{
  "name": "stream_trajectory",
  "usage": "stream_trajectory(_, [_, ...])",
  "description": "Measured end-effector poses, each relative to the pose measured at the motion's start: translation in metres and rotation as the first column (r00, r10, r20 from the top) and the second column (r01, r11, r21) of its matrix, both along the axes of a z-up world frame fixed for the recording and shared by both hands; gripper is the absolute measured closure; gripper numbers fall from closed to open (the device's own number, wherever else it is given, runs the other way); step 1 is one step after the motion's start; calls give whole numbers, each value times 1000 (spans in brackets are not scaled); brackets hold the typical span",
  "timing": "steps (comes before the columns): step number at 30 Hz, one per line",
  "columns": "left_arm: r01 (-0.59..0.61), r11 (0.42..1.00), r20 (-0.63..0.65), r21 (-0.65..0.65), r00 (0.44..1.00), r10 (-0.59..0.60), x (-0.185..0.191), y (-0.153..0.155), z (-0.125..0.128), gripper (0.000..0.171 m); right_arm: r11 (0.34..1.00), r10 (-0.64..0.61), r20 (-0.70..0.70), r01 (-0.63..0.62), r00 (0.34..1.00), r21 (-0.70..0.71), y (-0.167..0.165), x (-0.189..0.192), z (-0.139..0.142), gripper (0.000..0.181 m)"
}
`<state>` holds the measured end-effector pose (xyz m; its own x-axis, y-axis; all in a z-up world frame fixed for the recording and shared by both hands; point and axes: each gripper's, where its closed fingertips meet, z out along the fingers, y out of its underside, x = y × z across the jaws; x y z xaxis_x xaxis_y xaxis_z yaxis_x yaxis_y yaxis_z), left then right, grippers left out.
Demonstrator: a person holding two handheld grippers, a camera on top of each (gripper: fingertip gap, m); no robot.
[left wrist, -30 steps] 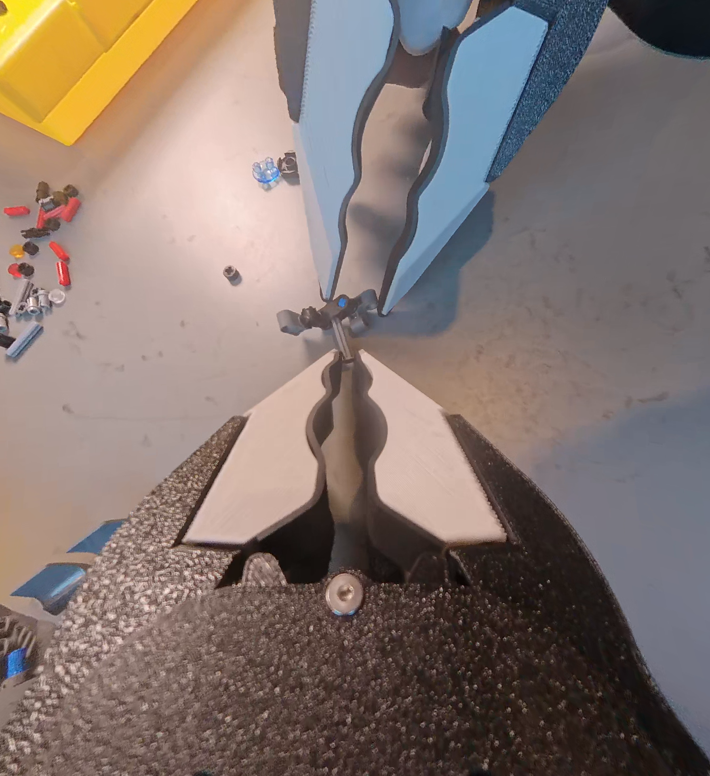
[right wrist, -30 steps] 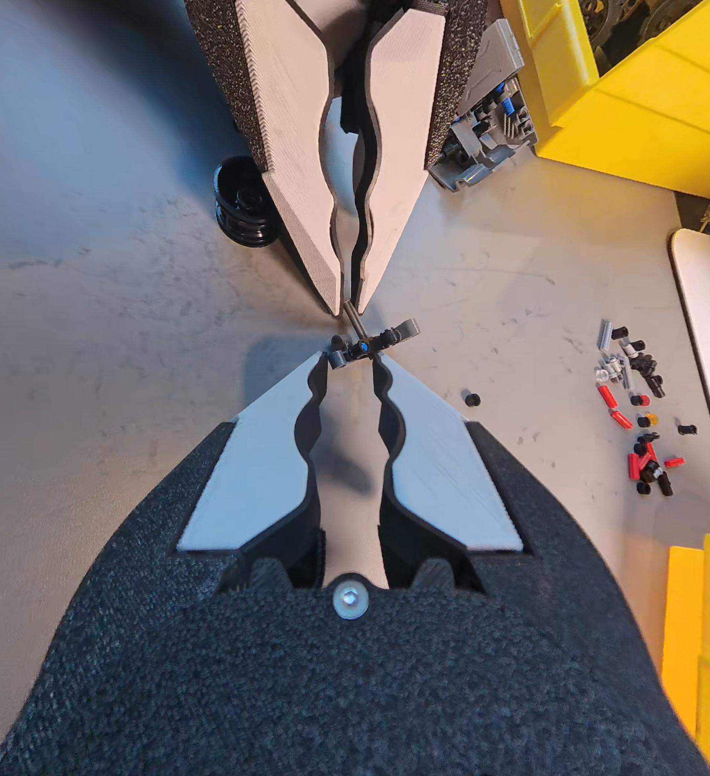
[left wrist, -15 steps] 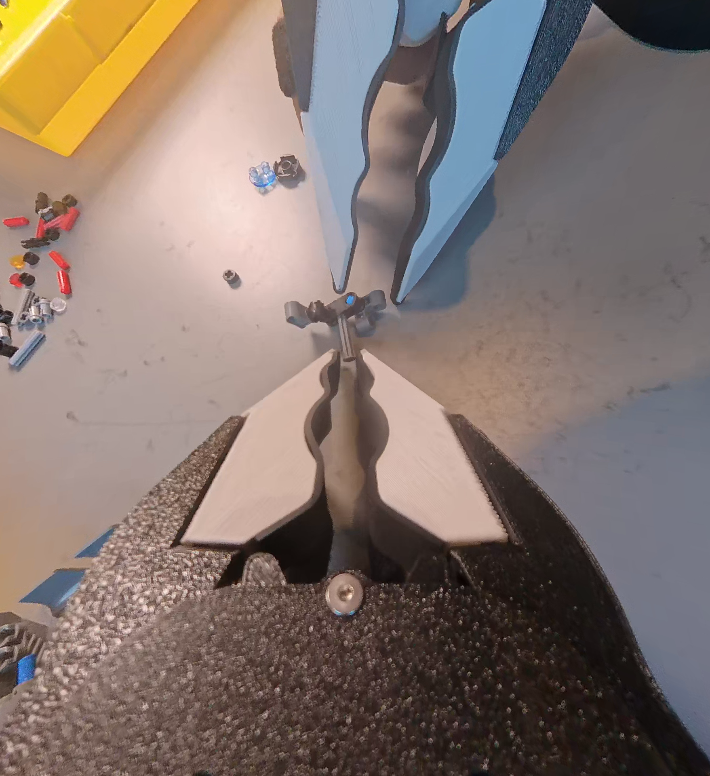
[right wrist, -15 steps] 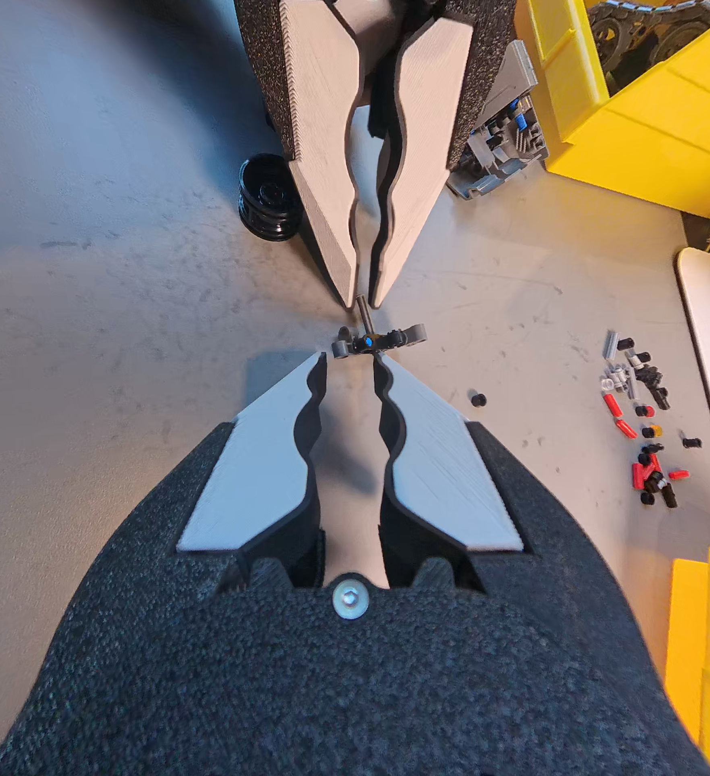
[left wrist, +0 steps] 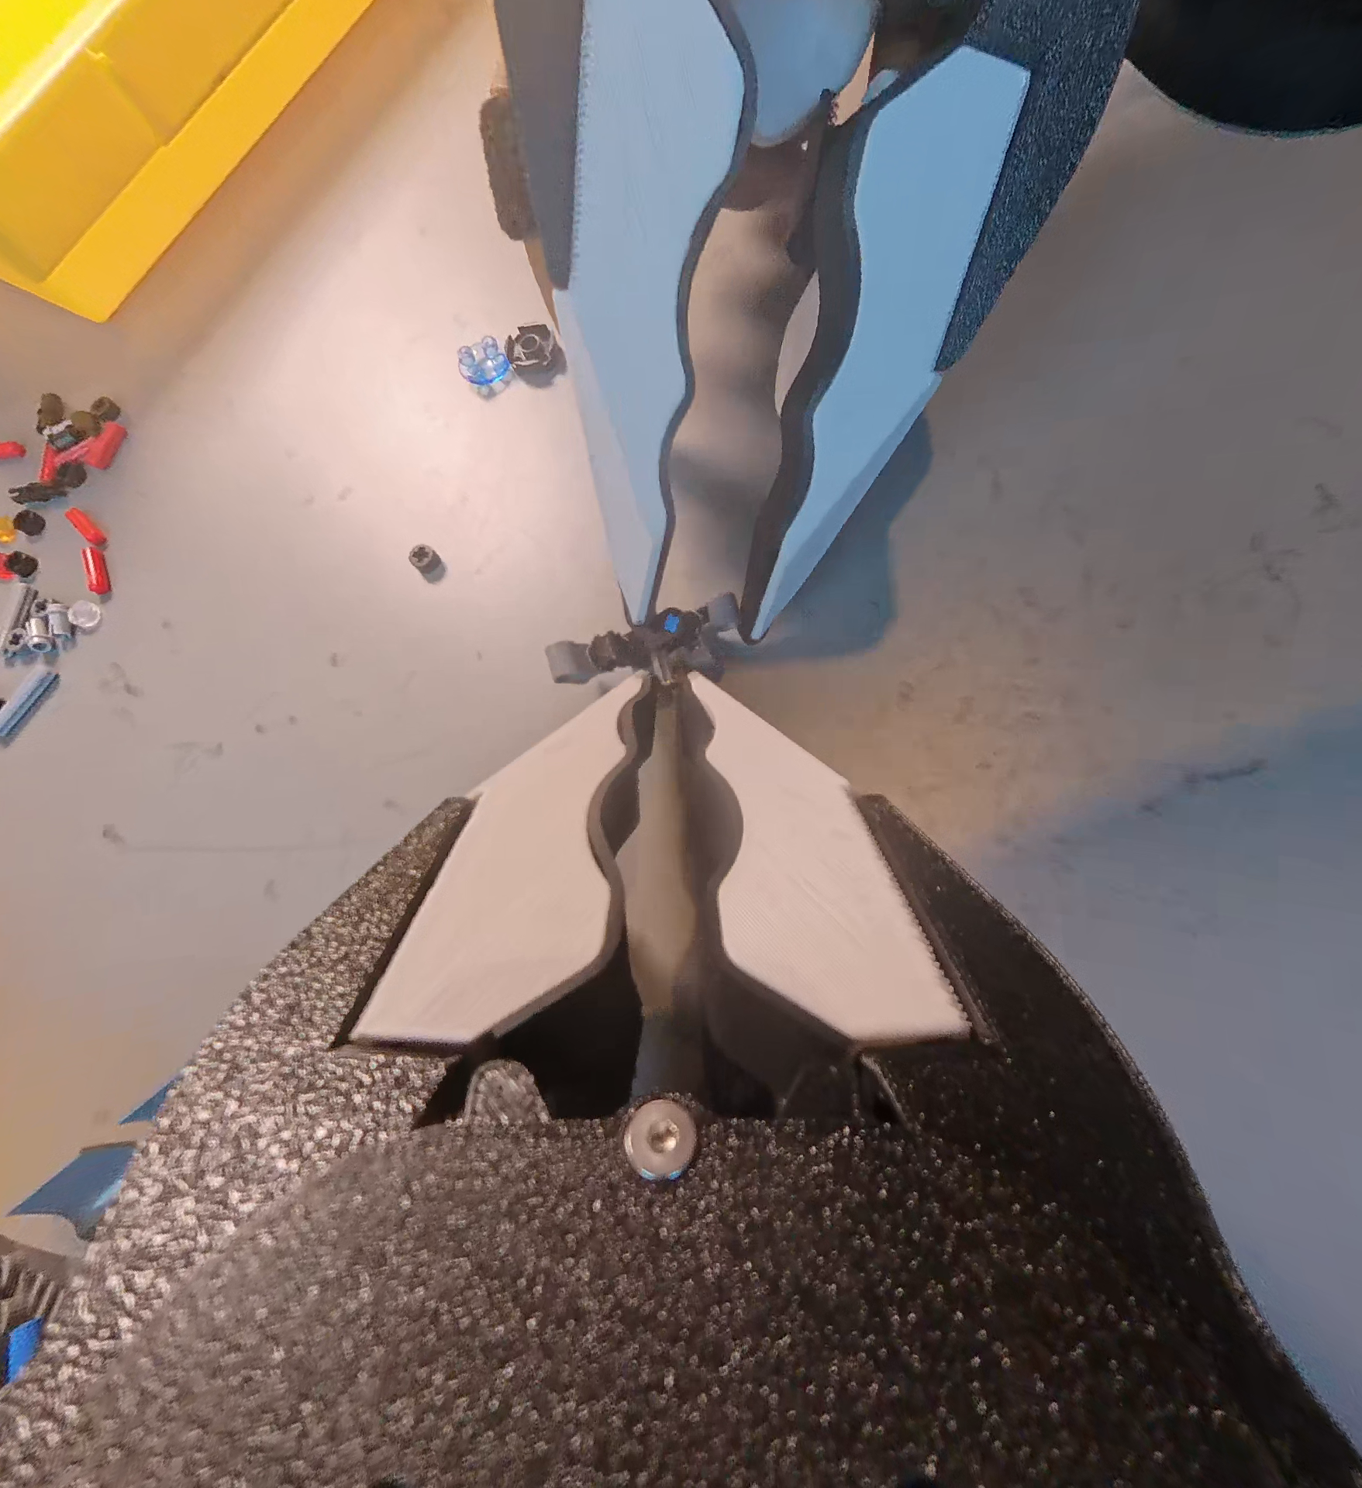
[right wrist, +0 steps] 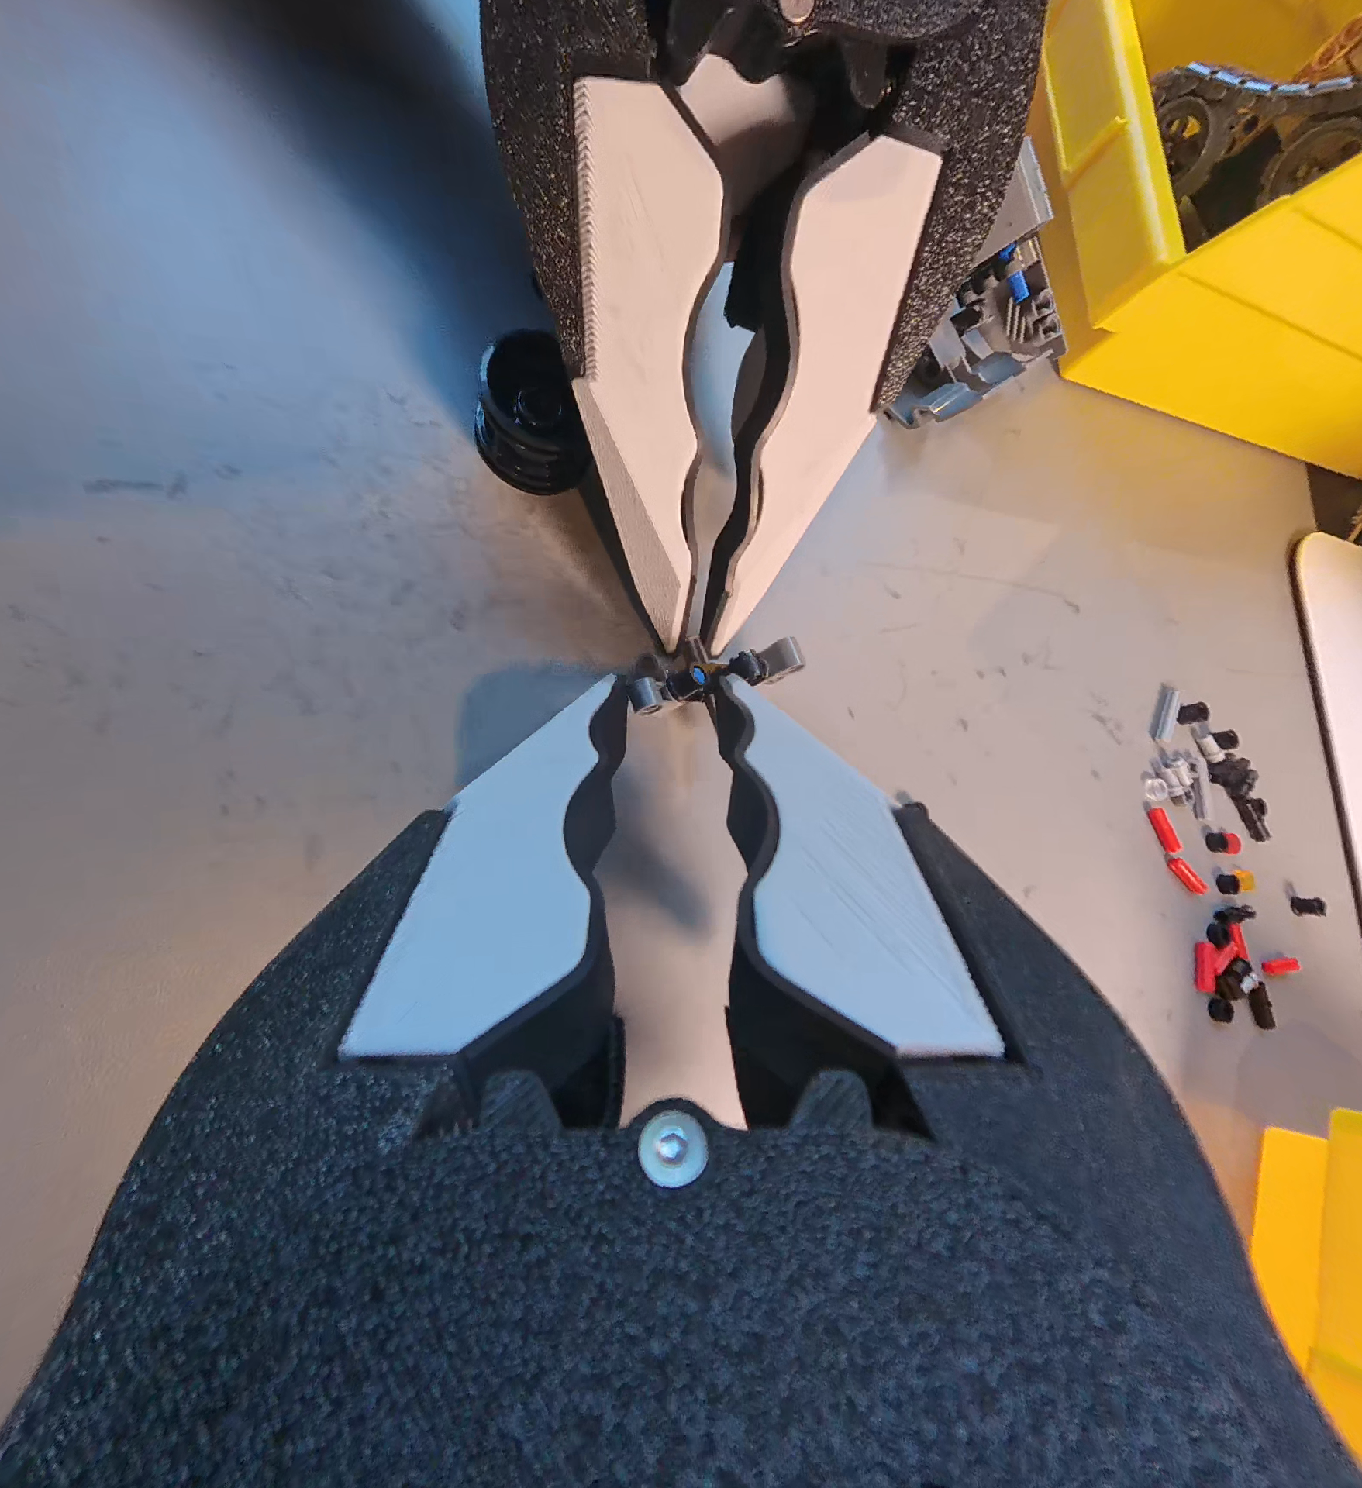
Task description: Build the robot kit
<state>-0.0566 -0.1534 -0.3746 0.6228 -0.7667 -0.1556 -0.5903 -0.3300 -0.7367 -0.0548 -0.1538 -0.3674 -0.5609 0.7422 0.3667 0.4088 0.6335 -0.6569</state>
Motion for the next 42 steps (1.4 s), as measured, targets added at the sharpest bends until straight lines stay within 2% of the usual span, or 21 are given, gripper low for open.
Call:
stream_trajectory(12, [-39, 999, 10, 7, 999, 39, -14, -1, 4, 160, 999, 2, -34, -4, 999, -41, -2, 0, 1, 160])
stream_trajectory(15, [-32, 999, -33, 27, 999, 32, -15, 0, 0, 150, 998, 5, -24, -7, 1000, -64, -1, 3, 1, 160])
stream_trajectory(19, [-22, 999, -49, 50, 999, 24, -13, 2, 1, 144, 998, 20, -7, -20, 1000, -60, -5, 5, -3, 161])
stream_trajectory(24, [-7, 999, -57, 41, 998, 10, -14, -1, 1, 145, 998, 15, -7, -15, 1000, -69, -5, 6, -3, 161])
stream_trajectory(32, [23, 985, 163, -174, 987, 6, -11, -16, 3, 127, 996, 53, -47, -56, 997, -64, -11, 7, -2, 161])
stream_trajectory(37, [72, 979, 263, -191, 965, -20, -3, -20, 14, 138, 990, 115, -147, -125, 982, -59, -25, 6, 10, 162])
stream_trajectory(42, [103, 981, 279, -164, 959, -54, 2, -24, 20, 149, 987, 151, -201, -158, 968, -19, -32, 6, 19, 162])
